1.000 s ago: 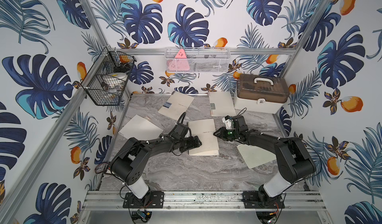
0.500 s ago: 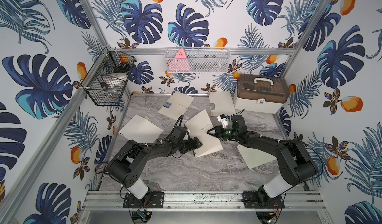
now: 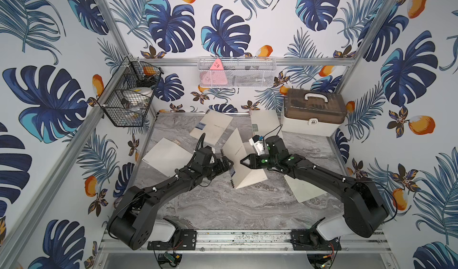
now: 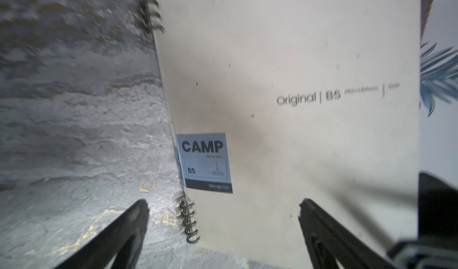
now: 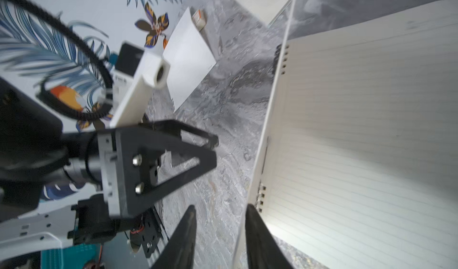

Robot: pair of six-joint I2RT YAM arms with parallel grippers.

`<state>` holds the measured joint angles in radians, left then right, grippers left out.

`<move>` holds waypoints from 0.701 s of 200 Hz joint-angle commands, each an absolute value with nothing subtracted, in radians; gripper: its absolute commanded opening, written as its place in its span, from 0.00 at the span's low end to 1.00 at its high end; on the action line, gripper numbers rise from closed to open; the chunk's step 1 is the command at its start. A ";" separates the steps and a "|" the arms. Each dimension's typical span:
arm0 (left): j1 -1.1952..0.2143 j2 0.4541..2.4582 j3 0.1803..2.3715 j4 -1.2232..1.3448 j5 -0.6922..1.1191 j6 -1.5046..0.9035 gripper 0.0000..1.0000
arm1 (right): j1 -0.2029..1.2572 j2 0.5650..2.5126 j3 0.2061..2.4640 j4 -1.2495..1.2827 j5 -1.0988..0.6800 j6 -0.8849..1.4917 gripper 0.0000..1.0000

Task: Tear off pages from different notebooks
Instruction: Open the notebook at the center of the board.

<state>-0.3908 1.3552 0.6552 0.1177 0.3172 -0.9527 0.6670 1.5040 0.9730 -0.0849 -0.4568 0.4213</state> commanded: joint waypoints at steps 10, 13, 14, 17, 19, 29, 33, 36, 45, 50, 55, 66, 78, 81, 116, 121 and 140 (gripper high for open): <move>-0.336 1.323 0.629 0.381 0.352 -1.123 0.99 | 0.765 1.526 1.013 -0.165 -0.398 0.321 0.44; -0.332 1.320 0.626 0.397 0.351 -1.134 0.99 | 0.782 1.532 1.020 -0.164 -0.408 0.313 0.45; -0.330 1.320 0.625 0.402 0.351 -1.137 0.99 | 0.782 1.532 1.020 -0.164 -0.408 0.313 0.45; -0.325 1.317 0.624 0.419 0.351 -1.145 0.99 | 0.793 1.537 1.027 -0.163 -0.414 0.306 0.45; -0.323 1.316 0.623 0.429 0.351 -1.150 0.99 | 0.800 1.539 1.033 -0.165 -0.419 0.301 0.45; -0.310 1.311 0.625 0.458 0.352 -1.157 0.99 | 0.832 1.553 1.053 -0.168 -0.446 0.273 0.47; -0.305 1.306 0.628 0.454 0.347 -1.157 0.99 | 0.843 1.557 1.062 -0.170 -0.454 0.265 0.47; -0.302 1.303 0.632 0.448 0.344 -1.155 0.99 | 0.851 1.562 1.068 -0.172 -0.457 0.261 0.48; -0.291 1.291 0.639 0.432 0.337 -1.147 0.99 | 0.871 1.568 1.084 -0.176 -0.479 0.243 0.49; -0.286 1.285 0.639 0.428 0.332 -1.142 0.99 | 0.877 1.572 1.091 -0.178 -0.496 0.232 0.49; -0.282 1.278 0.639 0.416 0.327 -1.140 0.99 | 0.881 1.572 1.096 -0.179 -0.507 0.223 0.50; -0.266 1.253 0.634 0.383 0.309 -1.138 0.99 | 0.884 1.566 1.097 -0.175 -0.519 0.203 0.51; -0.258 1.220 0.624 0.353 0.278 -1.117 0.99 | 0.885 1.563 1.102 -0.172 -0.530 0.189 0.52; -0.257 1.214 0.624 0.337 0.271 -1.108 0.99 | 0.885 1.561 1.103 -0.171 -0.531 0.187 0.53; -0.248 1.223 0.626 0.294 0.297 -1.068 0.98 | 0.849 1.470 1.030 -0.056 -0.535 0.194 0.68; -0.247 1.230 0.622 0.301 0.307 -1.069 0.97 | 0.824 1.450 1.005 -0.024 -0.523 0.213 0.69; -0.231 1.235 0.599 0.322 0.335 -1.075 0.91 | 0.676 1.393 0.902 0.058 -0.434 0.307 0.71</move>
<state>-0.2462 1.2289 0.6186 0.3096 0.2966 -1.0958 0.8021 1.4441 0.9943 -0.0769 -0.5331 0.2108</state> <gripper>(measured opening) 0.950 0.700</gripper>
